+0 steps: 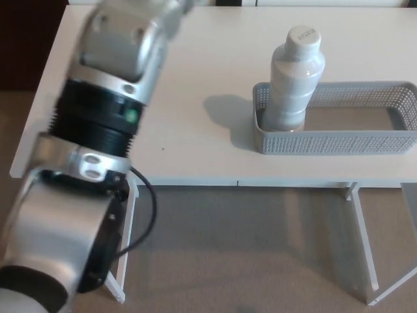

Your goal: The robot walk up to a desk on which a bottle is kept on the left hand side and a container is kept on the right hand side. The robot uses its left hand to pick up the bottle and places it in the container.

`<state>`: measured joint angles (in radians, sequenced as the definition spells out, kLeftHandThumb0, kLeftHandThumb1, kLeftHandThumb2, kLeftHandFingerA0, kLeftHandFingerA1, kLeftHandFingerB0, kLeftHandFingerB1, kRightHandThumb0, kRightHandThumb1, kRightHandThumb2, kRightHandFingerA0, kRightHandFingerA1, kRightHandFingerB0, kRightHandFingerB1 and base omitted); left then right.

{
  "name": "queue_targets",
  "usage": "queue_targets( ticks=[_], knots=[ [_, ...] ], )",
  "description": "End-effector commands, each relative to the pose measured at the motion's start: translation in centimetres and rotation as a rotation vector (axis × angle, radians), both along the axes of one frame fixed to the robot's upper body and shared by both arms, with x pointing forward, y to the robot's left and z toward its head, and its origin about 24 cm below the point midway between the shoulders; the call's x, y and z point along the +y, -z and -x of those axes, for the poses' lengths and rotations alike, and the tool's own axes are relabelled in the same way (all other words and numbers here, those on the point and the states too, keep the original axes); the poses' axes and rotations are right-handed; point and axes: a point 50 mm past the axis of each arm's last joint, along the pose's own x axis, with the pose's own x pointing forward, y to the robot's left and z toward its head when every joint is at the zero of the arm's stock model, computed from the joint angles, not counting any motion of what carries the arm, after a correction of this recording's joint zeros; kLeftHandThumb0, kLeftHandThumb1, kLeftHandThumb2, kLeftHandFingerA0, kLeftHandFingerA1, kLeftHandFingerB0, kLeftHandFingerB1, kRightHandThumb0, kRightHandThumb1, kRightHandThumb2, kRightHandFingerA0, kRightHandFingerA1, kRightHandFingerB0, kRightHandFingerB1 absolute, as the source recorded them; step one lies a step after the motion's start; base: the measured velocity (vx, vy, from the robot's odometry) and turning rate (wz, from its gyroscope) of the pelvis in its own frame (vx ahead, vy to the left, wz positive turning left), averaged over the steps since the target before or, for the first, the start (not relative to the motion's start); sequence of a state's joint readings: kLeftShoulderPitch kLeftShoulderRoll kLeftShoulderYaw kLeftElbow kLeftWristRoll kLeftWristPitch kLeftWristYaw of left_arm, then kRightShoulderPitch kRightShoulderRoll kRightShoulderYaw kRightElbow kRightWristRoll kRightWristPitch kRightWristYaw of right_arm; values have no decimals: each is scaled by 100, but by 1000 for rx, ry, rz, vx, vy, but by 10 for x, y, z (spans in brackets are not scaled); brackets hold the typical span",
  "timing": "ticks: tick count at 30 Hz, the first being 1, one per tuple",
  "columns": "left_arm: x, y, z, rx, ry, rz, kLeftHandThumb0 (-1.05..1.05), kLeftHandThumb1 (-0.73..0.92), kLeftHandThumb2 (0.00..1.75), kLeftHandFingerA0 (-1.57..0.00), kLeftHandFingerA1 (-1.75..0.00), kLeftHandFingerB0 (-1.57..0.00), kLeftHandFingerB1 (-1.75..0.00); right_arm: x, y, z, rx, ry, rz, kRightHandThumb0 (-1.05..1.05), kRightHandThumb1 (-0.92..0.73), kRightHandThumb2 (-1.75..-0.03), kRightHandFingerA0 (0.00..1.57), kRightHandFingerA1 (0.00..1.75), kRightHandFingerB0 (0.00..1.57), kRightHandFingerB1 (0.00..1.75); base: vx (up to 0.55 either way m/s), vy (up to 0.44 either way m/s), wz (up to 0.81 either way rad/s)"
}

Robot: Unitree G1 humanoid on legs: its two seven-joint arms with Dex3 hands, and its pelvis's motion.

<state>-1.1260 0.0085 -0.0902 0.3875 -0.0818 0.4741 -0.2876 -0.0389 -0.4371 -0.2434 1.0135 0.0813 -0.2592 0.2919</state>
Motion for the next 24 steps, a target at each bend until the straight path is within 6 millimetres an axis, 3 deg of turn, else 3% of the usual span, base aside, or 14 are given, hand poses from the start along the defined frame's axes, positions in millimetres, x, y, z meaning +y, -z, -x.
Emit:
queue_targets(
  ticks=[1, 2, 3, 4, 6, 7, 8, 9, 10, 11, 13, 17, 18, 24],
  knots=[
    [86, -26, 42, -290, -110, -37, -80, 49, 82, 0, -4, 0, 0, -13, 0, 19, 40, 35, 20, -66, -30, -67, 86, 53, 85, 52, 0, 0, 0],
    [113, -17, 56, -295, -139, -36, -80, 49, 82, 0, -5, 0, 0, -16, 0, 21, 44, 46, 18, -69, -29, -70, 89, 57, 81, 52, 0, 0, 0],
    [113, -17, 56, -295, -139, -36, -80, 49, 82, 0, -5, 0, 0, -16, 0, 21, 44, 46, 18, -69, -29, -70, 89, 57, 81, 52, 0, 0, 0],
    [132, -8, 66, -278, -167, -37, -83, 51, 83, 0, 0, 0, -1, -17, -1, 22, 46, 48, 18, -60, -39, -53, 86, 46, 85, 45, 0, 0, 0],
    [164, 13, 89, -215, -210, -18, -79, 49, 81, 0, 0, 0, -4, -19, -1, 23, 46, 60, 14, -59, -38, -53, 85, 46, 86, 45, 0, 0, 0],
    [168, 16, 92, -204, -213, -11, -79, 49, 81, 0, 0, 0, -4, -19, 0, 23, 46, 63, 12, -59, -38, -53, 85, 46, 86, 45, 0, 0, 0],
    [183, 30, 102, -174, -243, 1, -76, 46, 82, 0, -8, 0, -8, -19, 0, 25, 49, 65, 11, -60, -38, -54, 86, 46, 85, 45, 0, 0, 0],
    [214, 59, 126, -100, -304, 29, -78, 48, 81, 0, -4, 0, -4, -18, 2, 27, 52, 69, 8, -59, -38, -53, 85, 46, 86, 45, 0, 0, 0],
    [228, 72, 137, -62, -332, 45, -78, 48, 81, 0, -4, 0, -4, -17, 3, 28, 52, 72, 5, -59, -38, -53, 85, 46, 86, 45, 0, 0, 0],
    [228, 72, 137, -62, -332, 45, -78, 48, 81, 0, -4, 0, -4, -17, 3, 28, 52, 72, 5, -59, -38, -53, 85, 46, 86, 45, 0, 0, 0],
    [263, 110, 169, 58, -433, 83, -79, 51, 82, 0, -6, 0, -2, -17, 4, 31, 55, 80, 3, -57, -38, -53, 83, 46, 86, 46, 0, 0, 0],
    [303, 159, 218, 208, -616, 140, -72, 48, 78, 0, -10, 0, -4, -19, 3, 29, 55, 86, 2, -58, -38, -53, 83, 46, 85, 46, 0, 0, 0],
    [322, 184, 246, 292, -748, 193, -65, 44, 75, 0, -14, 0, -8, -19, 2, 25, 53, 81, 9, -59, -39, -53, 83, 46, 85, 45, 0, 0, 0],
    [346, 229, 292, 423, -992, 155, -59, 46, 80, 0, -27, 0, -22, -22, 2, 32, 63, 91, 17, -61, -39, -53, 82, 46, 84, 45, 0, 0, 0]
  ],
)
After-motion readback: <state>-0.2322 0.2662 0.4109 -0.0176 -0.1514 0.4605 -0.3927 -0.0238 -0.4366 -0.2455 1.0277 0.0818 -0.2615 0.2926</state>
